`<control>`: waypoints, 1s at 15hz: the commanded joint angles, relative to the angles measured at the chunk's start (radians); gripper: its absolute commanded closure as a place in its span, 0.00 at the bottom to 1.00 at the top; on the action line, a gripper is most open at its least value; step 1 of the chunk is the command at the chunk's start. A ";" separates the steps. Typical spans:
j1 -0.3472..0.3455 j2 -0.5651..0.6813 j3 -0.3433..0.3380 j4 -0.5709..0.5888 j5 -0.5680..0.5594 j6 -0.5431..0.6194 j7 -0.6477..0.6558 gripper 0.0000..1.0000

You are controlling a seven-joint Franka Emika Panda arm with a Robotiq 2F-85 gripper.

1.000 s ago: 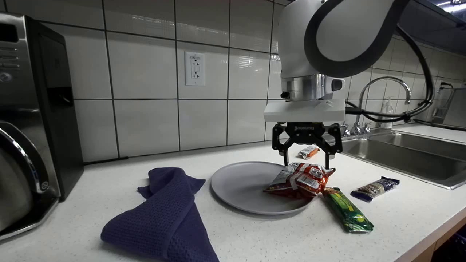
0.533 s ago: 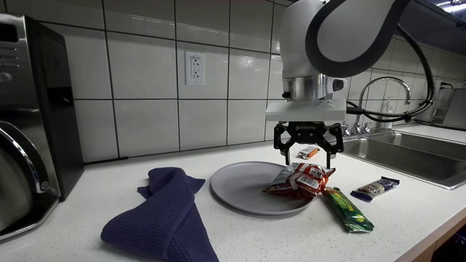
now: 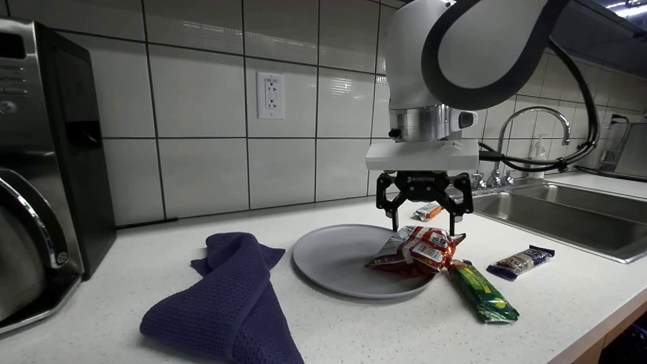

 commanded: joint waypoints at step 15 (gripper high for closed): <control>-0.008 0.099 0.014 0.087 0.026 0.005 -0.060 0.00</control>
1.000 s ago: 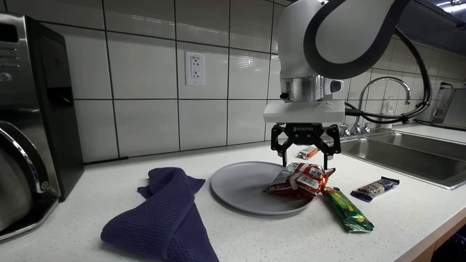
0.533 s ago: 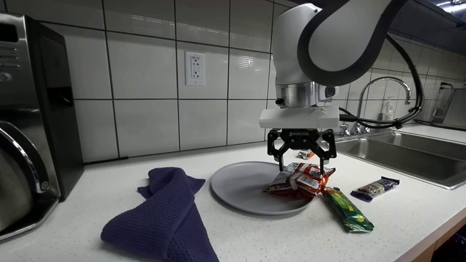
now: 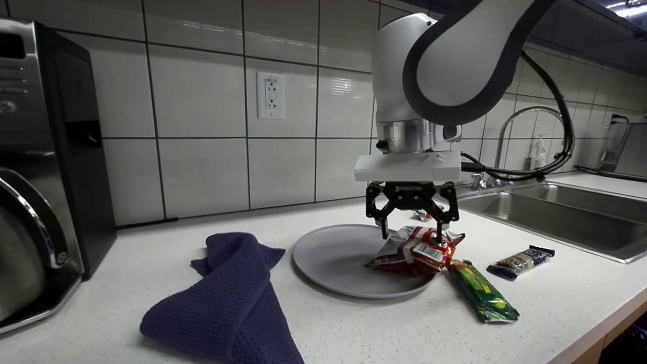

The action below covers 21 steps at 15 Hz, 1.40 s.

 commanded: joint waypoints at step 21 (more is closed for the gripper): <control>0.000 0.020 0.000 0.056 0.023 -0.001 -0.051 0.99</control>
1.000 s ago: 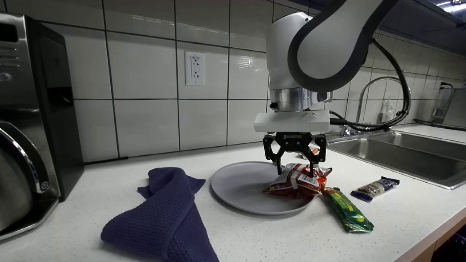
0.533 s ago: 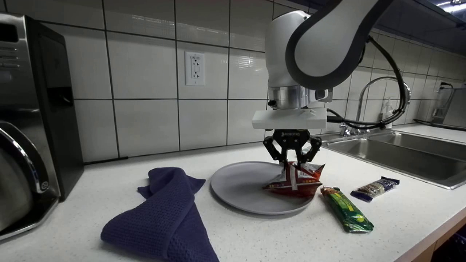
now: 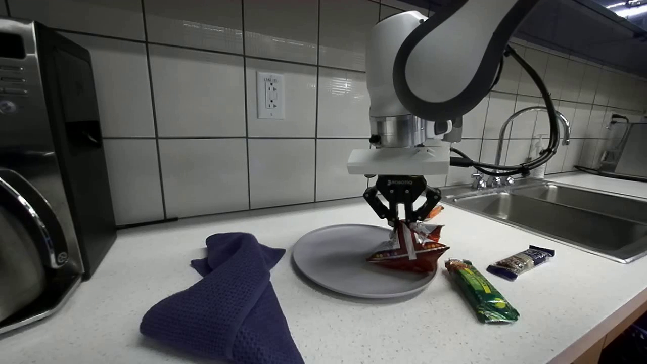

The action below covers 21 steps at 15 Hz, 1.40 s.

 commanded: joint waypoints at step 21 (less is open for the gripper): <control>0.003 -0.041 0.007 0.013 0.009 0.006 -0.064 0.99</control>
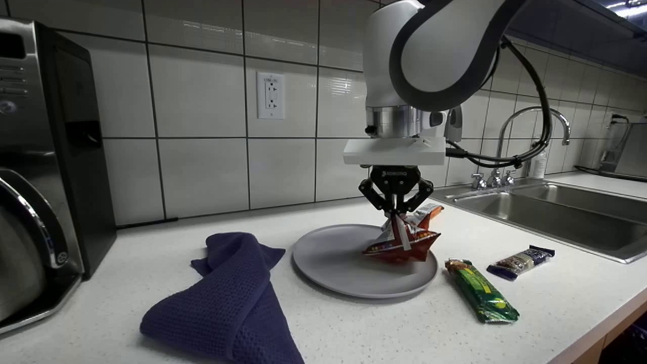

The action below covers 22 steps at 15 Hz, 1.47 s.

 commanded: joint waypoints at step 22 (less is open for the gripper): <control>-0.007 -0.063 0.011 -0.005 0.012 -0.002 -0.110 0.99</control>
